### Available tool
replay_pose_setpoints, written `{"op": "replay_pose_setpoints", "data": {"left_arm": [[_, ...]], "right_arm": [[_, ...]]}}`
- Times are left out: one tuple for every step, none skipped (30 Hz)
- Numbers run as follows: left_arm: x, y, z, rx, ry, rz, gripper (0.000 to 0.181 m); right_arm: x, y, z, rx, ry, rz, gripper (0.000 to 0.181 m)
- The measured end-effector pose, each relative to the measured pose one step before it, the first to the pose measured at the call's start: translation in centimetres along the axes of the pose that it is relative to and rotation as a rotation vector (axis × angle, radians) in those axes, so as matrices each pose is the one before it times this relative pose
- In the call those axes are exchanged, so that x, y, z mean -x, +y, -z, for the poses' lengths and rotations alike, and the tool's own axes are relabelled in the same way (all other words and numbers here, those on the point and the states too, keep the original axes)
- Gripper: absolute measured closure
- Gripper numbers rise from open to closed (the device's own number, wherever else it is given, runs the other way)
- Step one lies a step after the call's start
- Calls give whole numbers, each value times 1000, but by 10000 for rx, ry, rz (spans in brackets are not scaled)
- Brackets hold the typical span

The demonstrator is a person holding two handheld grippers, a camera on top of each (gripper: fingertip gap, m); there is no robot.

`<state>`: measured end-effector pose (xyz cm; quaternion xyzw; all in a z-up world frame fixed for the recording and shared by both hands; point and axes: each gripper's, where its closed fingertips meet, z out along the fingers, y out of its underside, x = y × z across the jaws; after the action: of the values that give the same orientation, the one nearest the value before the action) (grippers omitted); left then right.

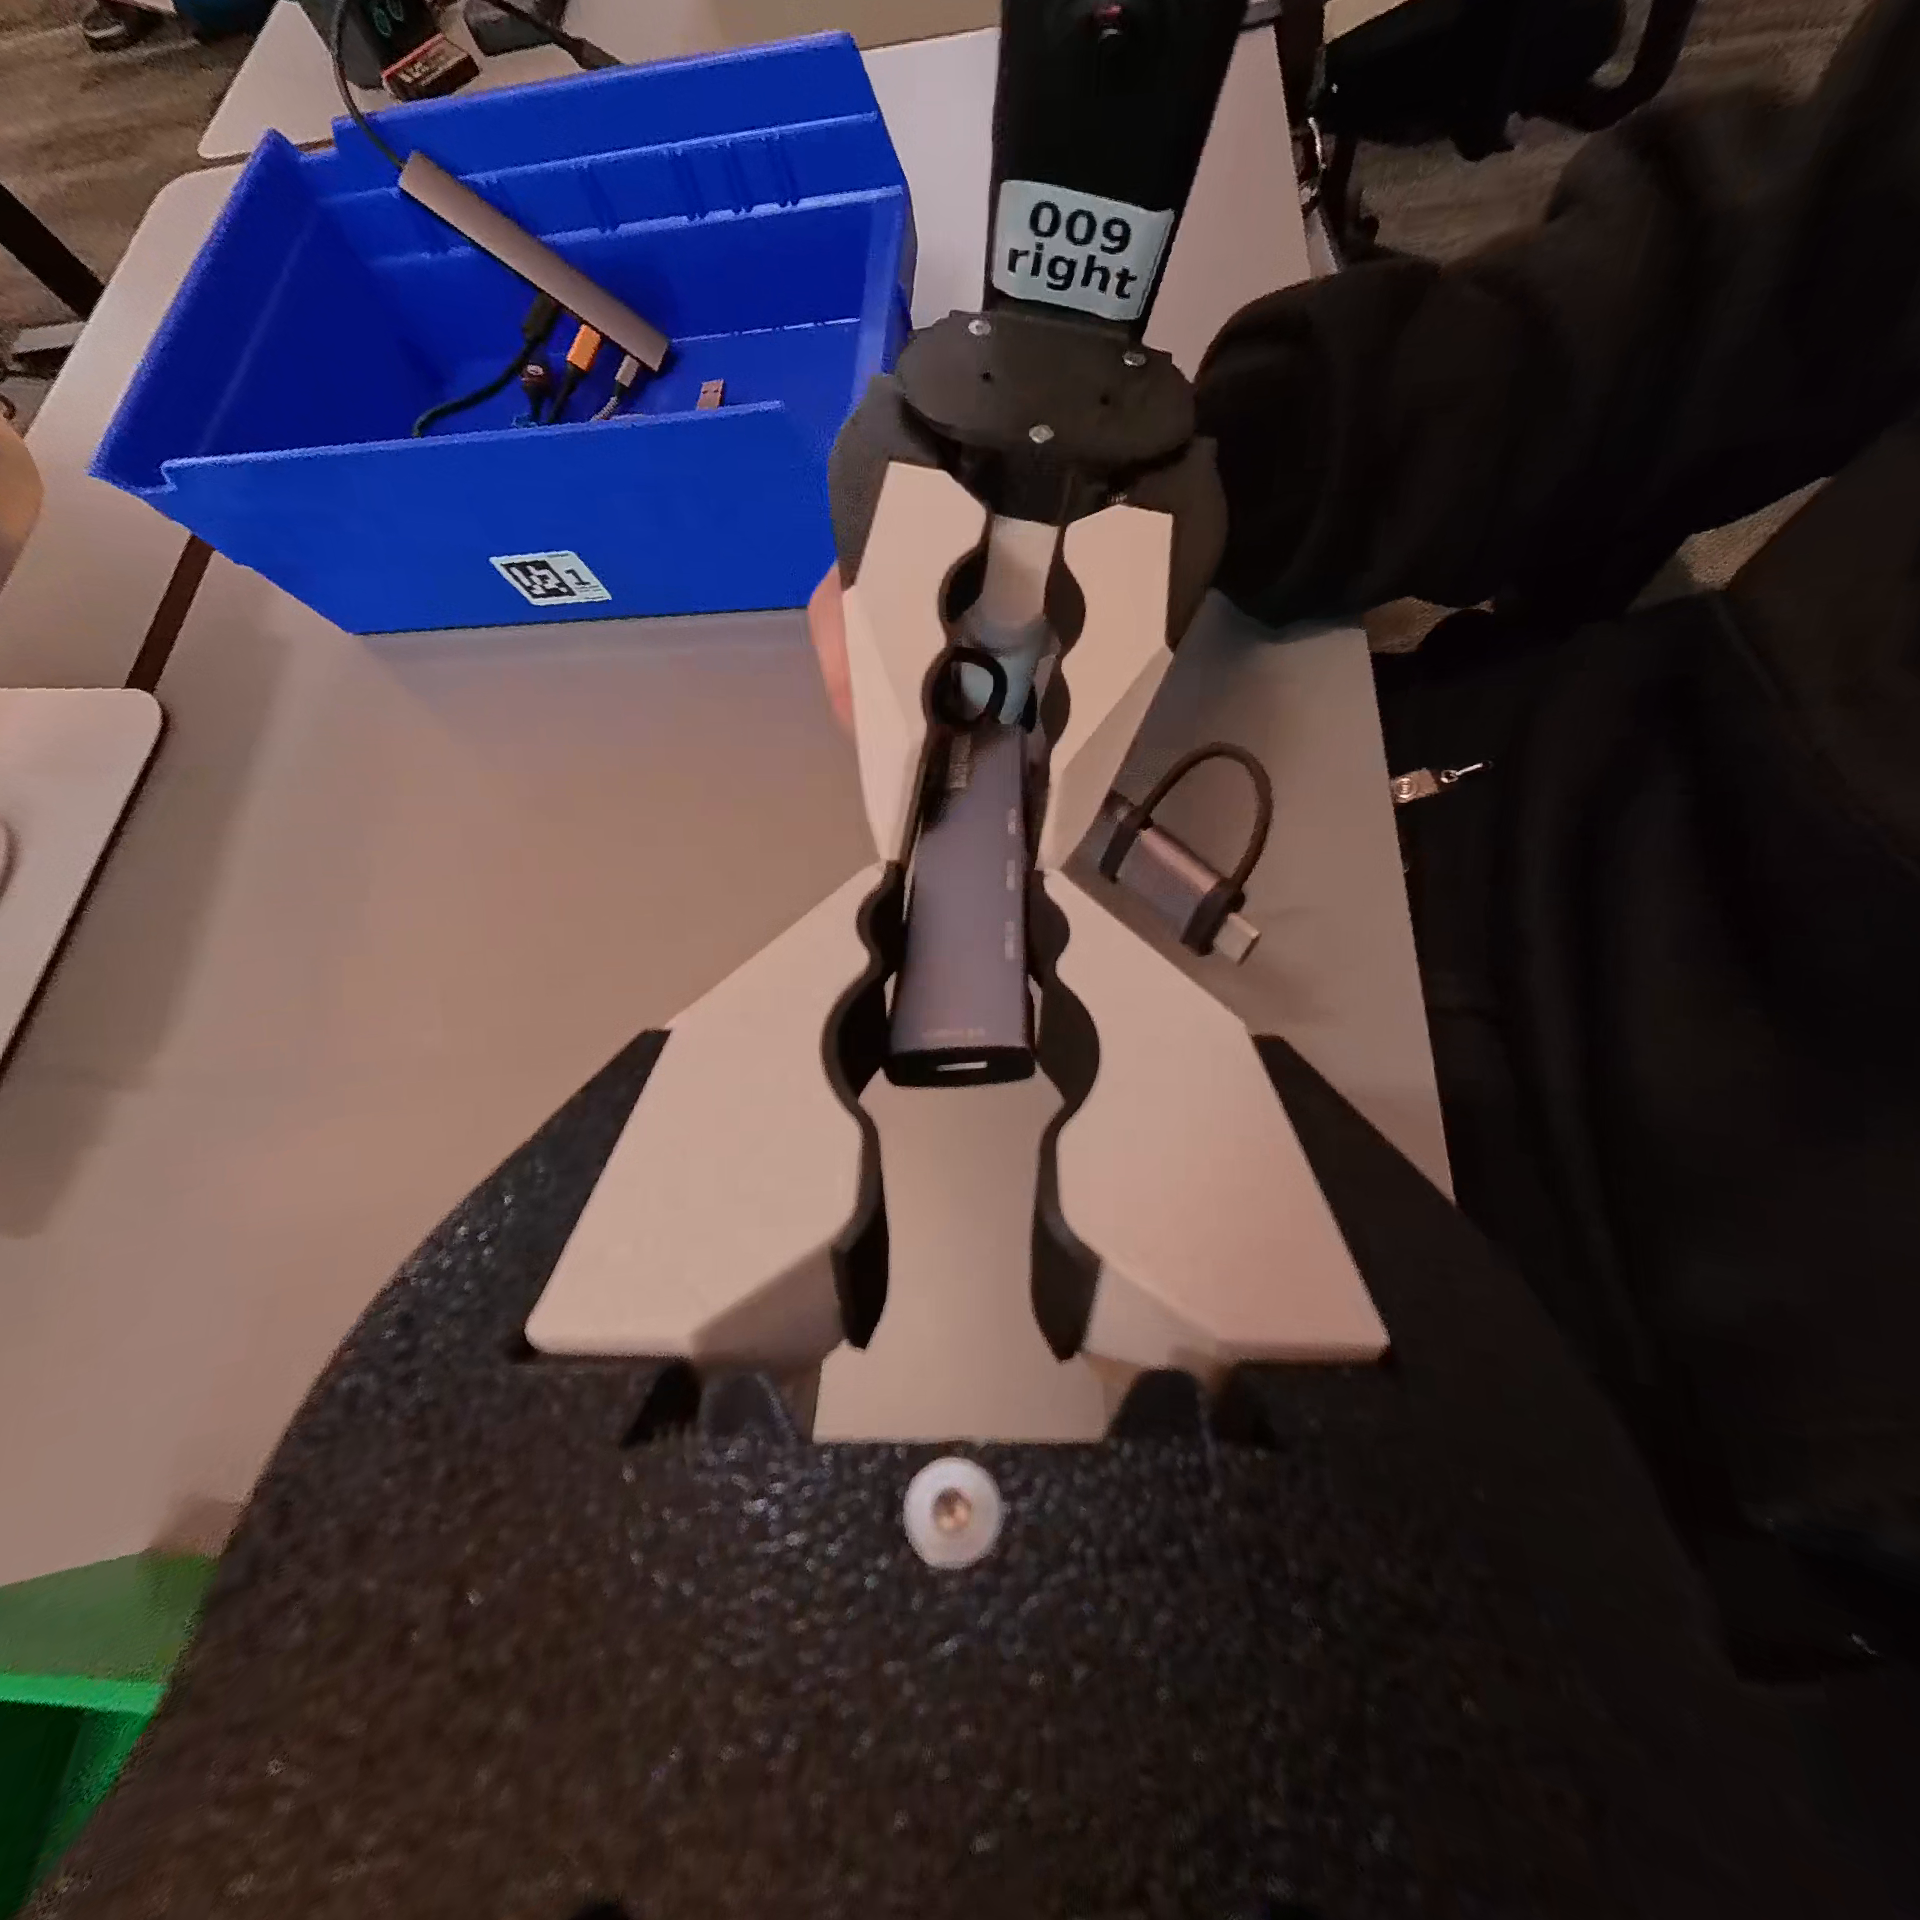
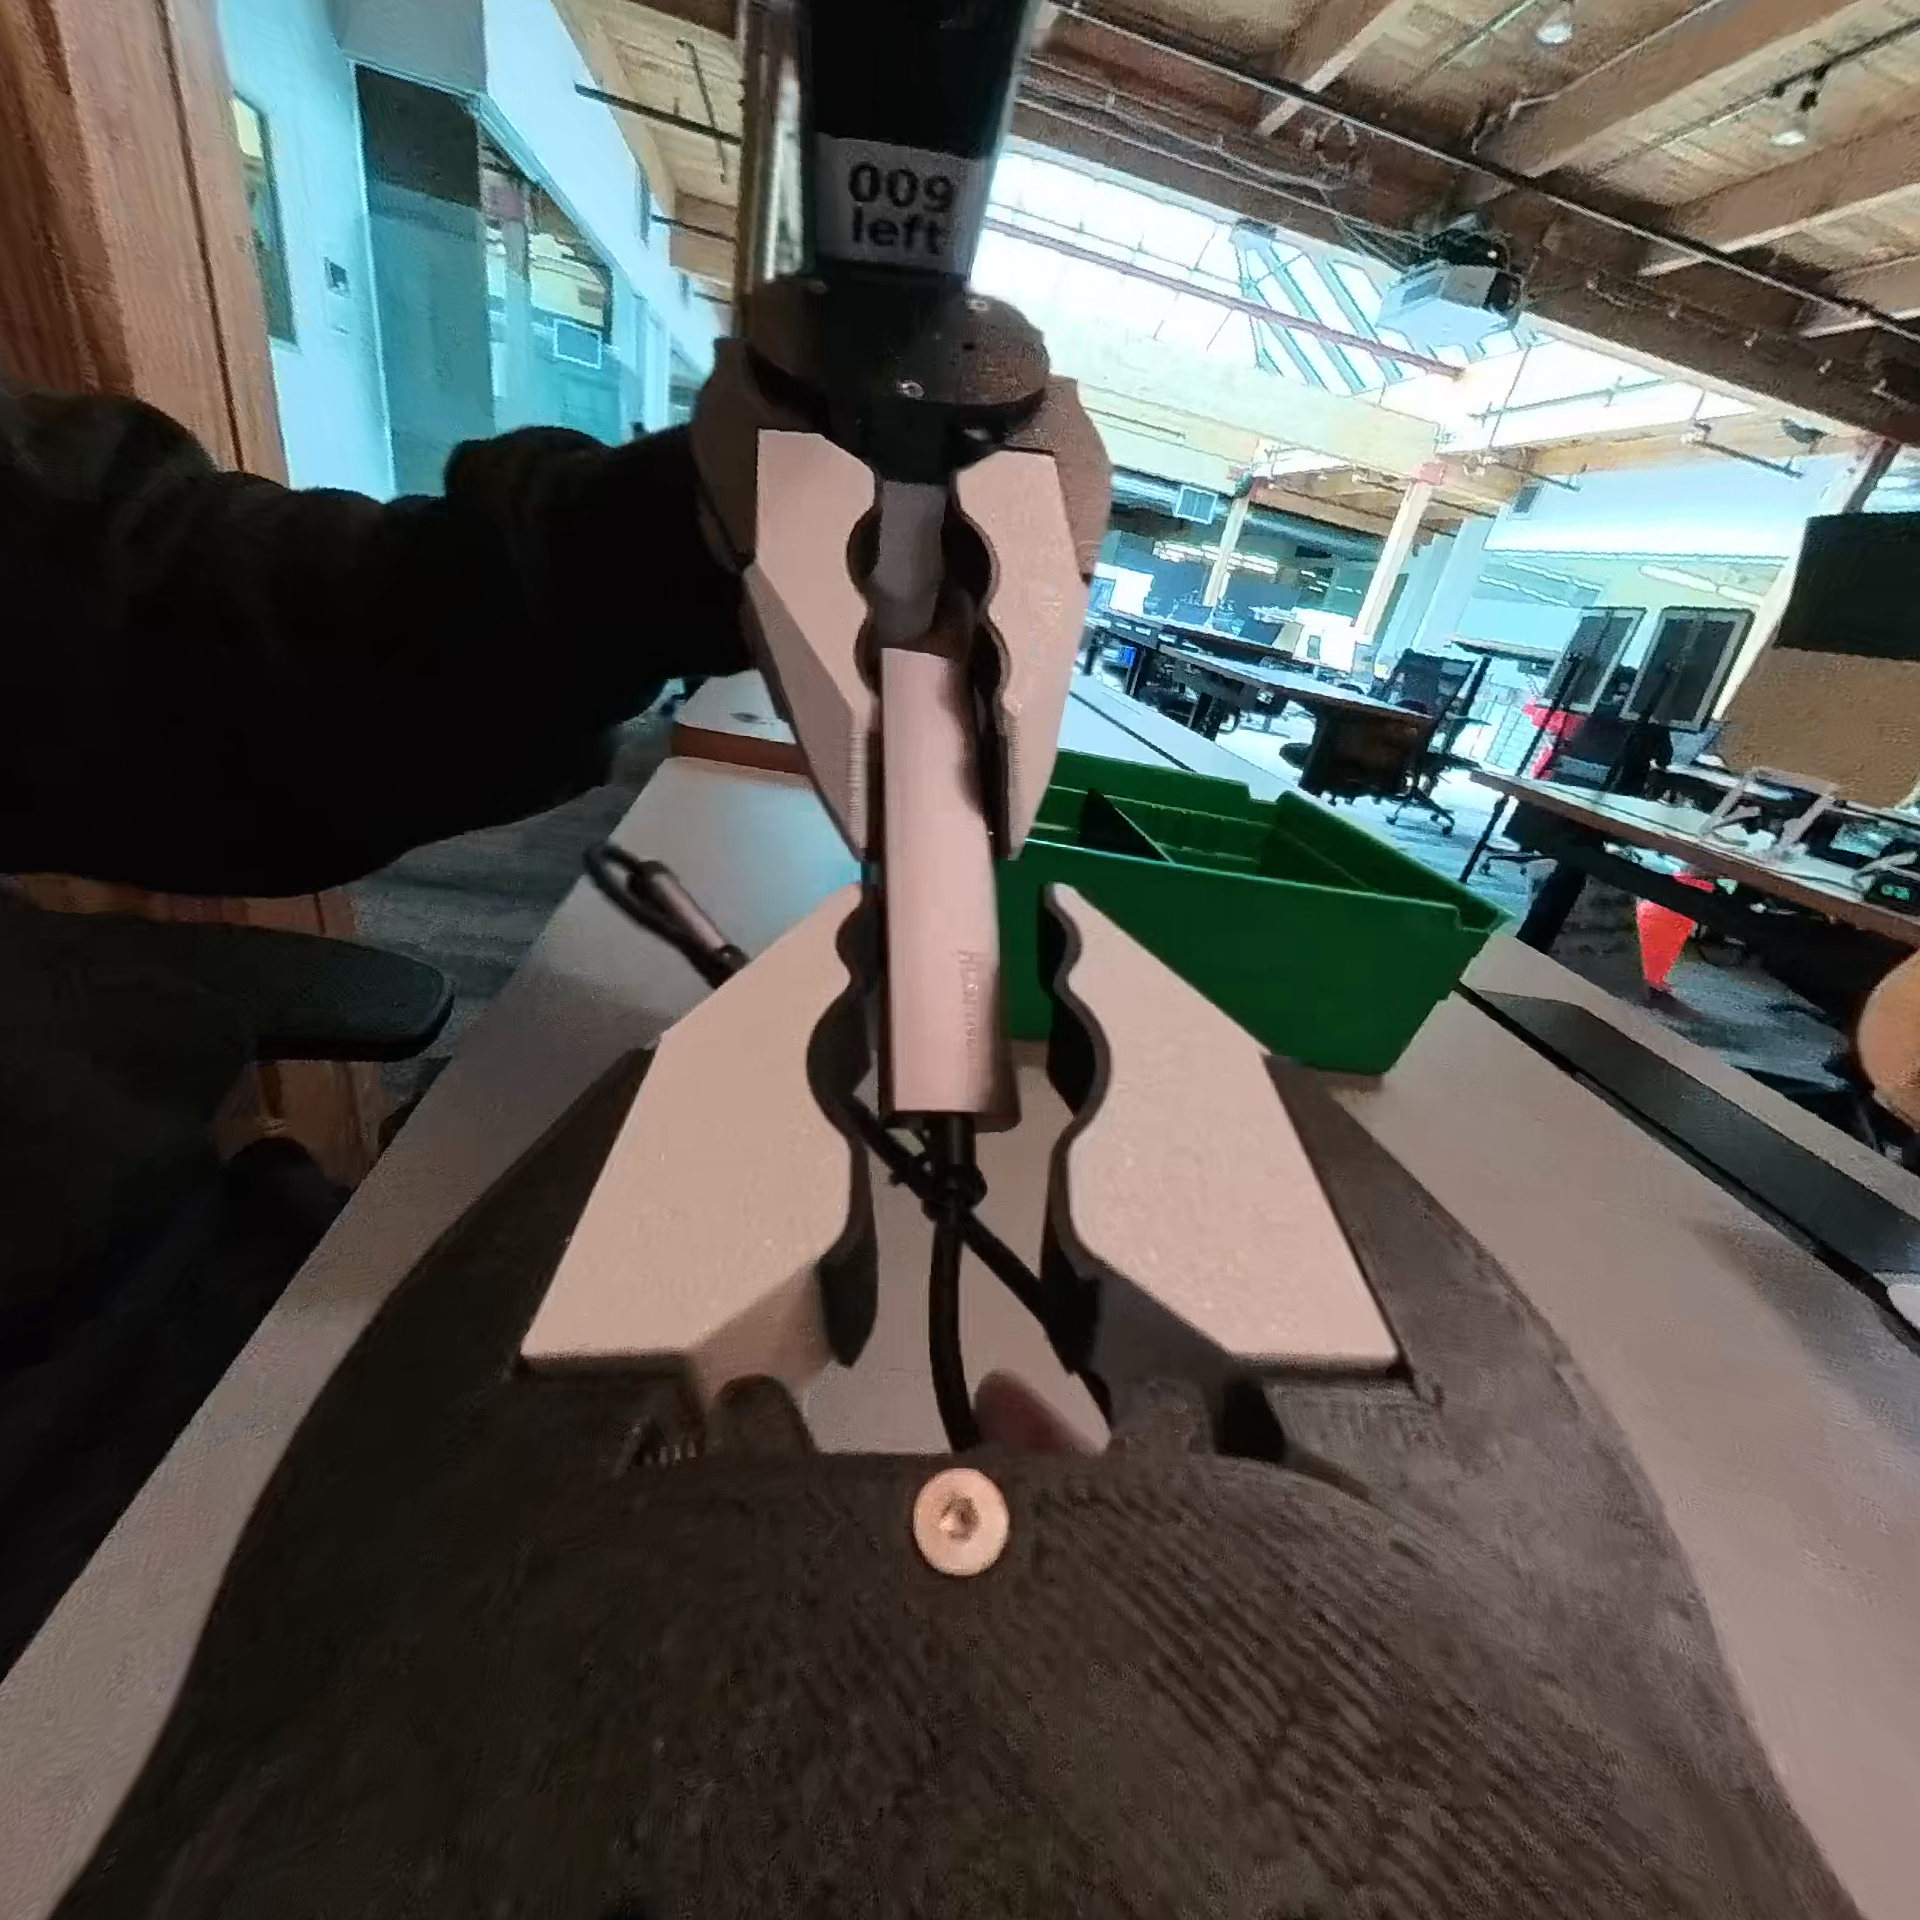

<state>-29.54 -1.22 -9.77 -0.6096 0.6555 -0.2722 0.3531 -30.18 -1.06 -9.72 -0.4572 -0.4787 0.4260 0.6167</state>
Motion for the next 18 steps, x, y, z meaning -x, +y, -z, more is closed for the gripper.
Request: {"op": "replay_pose_setpoints", "data": {"left_arm": [[74, 109, 2, -45, 17, 23, 160], [68, 157, -26, -33, -5, -61, 160], [84, 144, -57, -77, -46, -113, 160], [149, 95, -65, -133, -112, -95, 159], [218, 187, -87, -74, -150, 28, 158], [225, 343, -107, 51, -151, 153, 157], [194, 410, -66, 128, -139, 220, 155], [427, 332, 44, 112, -311, 292, 151], [586, 135, 181, 1, -415, 384, 143], [460, 23, 300, -68, -310, 515, 138], [329, -156, 370, -177, -194, 660, 134], [285, -213, 407, -247, -147, 744, 131], [160, -112, 380, -221, -53, 741, 131], [-24, 24, 303, -173, 76, 618, 128], [-4, 224, 256, -81, 50, 427, 126], [320, 408, 310, 2, -194, 266, 126], [727, 372, 465, -13, -464, 124, 126], [962, 168, 652, -120, -570, 40, 127]], "right_arm": [[328, 27, -40, -18, -174, 185, 160], [-91, 128, -72, 48, 82, 54, 160], [-8, 198, -83, 103, -46, -124, 160], [-32, 195, -37, 74, -94, -247, 160], [-85, 167, 2, 7, -52, -182, 160], [-119, 262, -16, 12, 11, -161, 160], [-157, 387, -52, 91, 58, -211, 160], [-170, 441, -30, 140, 67, -114, 160], [-203, 420, 39, 167, 105, 76, 160], [-335, 326, 105, 163, 196, 183, 160], [-491, 106, 159, 53, 308, 167, 160], [-347, -135, 177, -93, 205, 97, 160], [-353, -240, 167, -154, 195, 12, 160], [-388, -194, 131, -136, 241, 34, 160], [-291, -36, 103, -51, 198, 112, 160], [-287, 134, 66, 52, 208, 185, 160], [-307, 226, 74, 134, 213, 162, 160], [-128, 177, 85, 96, 75, 134, 160]]}}
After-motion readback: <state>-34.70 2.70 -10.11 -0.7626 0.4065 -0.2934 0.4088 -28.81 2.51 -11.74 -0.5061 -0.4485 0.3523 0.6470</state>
